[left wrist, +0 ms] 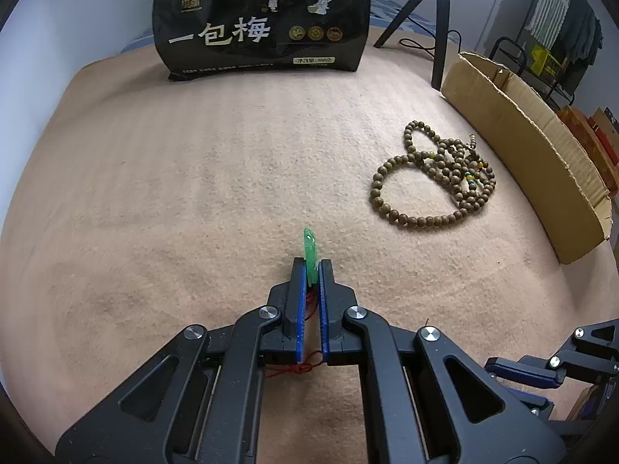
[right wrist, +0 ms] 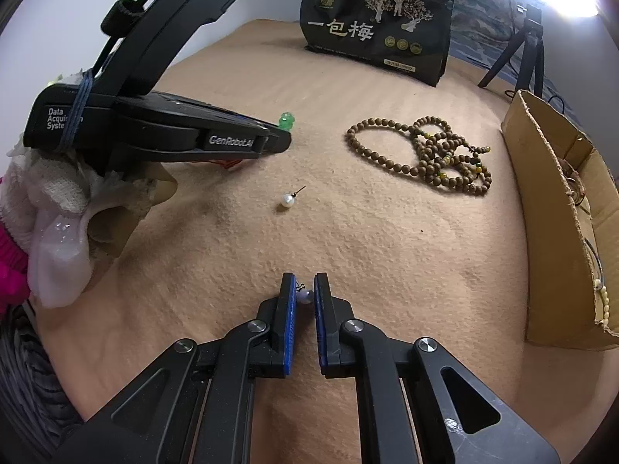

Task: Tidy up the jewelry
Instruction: 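Carry the jade pendant and pearl earring over the cardboard box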

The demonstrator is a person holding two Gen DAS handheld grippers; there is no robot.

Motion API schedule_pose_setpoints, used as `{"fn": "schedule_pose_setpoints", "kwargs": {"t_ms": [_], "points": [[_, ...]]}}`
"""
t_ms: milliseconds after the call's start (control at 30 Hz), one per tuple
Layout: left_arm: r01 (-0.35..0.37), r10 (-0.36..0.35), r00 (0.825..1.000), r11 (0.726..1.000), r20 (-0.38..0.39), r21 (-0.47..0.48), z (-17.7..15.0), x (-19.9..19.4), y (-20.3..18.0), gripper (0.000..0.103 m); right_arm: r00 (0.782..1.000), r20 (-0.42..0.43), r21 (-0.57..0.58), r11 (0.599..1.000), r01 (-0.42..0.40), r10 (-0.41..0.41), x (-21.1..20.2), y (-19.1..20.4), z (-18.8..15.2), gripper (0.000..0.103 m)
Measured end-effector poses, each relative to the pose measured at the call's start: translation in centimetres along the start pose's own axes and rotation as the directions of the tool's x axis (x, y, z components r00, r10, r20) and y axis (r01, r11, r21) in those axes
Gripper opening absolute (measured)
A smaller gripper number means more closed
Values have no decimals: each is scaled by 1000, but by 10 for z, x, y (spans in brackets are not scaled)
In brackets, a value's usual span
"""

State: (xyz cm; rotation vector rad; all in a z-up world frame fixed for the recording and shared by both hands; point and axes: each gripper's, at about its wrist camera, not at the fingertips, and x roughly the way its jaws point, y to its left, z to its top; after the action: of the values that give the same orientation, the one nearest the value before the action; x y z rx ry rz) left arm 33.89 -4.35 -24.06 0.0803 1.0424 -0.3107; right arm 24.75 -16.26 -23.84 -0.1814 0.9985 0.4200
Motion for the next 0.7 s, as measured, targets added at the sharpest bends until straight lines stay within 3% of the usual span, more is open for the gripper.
{"fn": "schedule_pose_setpoints", "kwargs": {"t_ms": [300,700], "points": [[29,-27,997,999,74,-26,13,-34,4,4,999,53,8,1000,2,-3,-20,-3,10,8],[85,-76,975,996,210,-39,29,-101,-2,4,986,160,40,999,28,-34,-70,-20,24,8]]}}
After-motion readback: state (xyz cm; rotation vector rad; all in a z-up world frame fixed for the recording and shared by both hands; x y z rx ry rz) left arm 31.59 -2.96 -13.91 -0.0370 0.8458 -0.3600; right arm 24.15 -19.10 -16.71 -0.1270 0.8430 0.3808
